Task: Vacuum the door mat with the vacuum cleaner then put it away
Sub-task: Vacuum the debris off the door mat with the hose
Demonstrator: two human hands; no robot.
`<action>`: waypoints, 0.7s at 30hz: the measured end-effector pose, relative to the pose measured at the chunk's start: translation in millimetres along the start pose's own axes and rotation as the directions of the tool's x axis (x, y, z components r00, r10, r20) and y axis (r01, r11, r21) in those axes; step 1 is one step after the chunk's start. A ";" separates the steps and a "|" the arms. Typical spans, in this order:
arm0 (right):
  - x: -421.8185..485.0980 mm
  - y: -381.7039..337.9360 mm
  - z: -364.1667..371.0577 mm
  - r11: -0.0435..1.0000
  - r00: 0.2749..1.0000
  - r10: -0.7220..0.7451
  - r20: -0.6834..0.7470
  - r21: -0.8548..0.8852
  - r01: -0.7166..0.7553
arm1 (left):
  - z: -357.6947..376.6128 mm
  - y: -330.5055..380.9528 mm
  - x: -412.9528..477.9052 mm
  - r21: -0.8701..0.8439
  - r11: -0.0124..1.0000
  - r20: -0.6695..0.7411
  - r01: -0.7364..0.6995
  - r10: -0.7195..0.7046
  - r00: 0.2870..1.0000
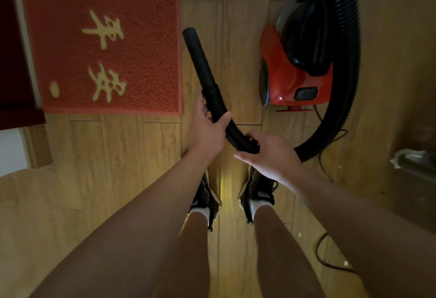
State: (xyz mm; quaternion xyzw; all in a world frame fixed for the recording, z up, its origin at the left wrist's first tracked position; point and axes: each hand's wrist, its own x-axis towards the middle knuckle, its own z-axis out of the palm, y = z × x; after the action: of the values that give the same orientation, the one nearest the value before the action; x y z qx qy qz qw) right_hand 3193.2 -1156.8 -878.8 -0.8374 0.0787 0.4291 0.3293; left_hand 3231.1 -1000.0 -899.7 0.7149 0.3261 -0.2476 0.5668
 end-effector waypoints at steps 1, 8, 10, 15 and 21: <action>-0.1 5.3 -3.6 1.000 1.000 0.009 0.006 -0.002 -0.009 | 6.0 -0.3 -0.6 -0.003 1.000 -0.005 0.003 -0.003 1.000; 10.2 39.7 -21.6 0.977 0.985 0.134 -0.107 0.181 -0.113 | 39.1 -7.1 -6.5 0.042 0.999 -0.013 0.026 -0.026 1.000; 18.8 52.1 -29.4 0.949 0.953 0.223 -0.205 0.270 -0.164 | 47.8 -10.0 -8.9 0.027 0.998 -0.016 0.050 -0.050 0.999; 36.5 80.7 -48.3 0.934 0.891 0.282 -0.355 0.313 -0.171 | 65.0 -15.2 -10.8 -0.017 0.996 0.019 0.086 -0.086 0.996; 53.8 97.2 -65.3 0.913 0.842 0.338 -0.421 0.363 -0.186 | 82.9 -15.9 -10.4 -0.016 0.998 0.026 0.057 -0.057 0.998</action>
State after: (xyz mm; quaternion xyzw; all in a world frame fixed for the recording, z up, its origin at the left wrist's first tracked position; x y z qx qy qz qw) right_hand 3229.8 -1264.1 -940.2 -0.8359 0.3378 0.2346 0.3635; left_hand 3213.6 -1080.2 -921.9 0.6975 0.3412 -0.2699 0.5694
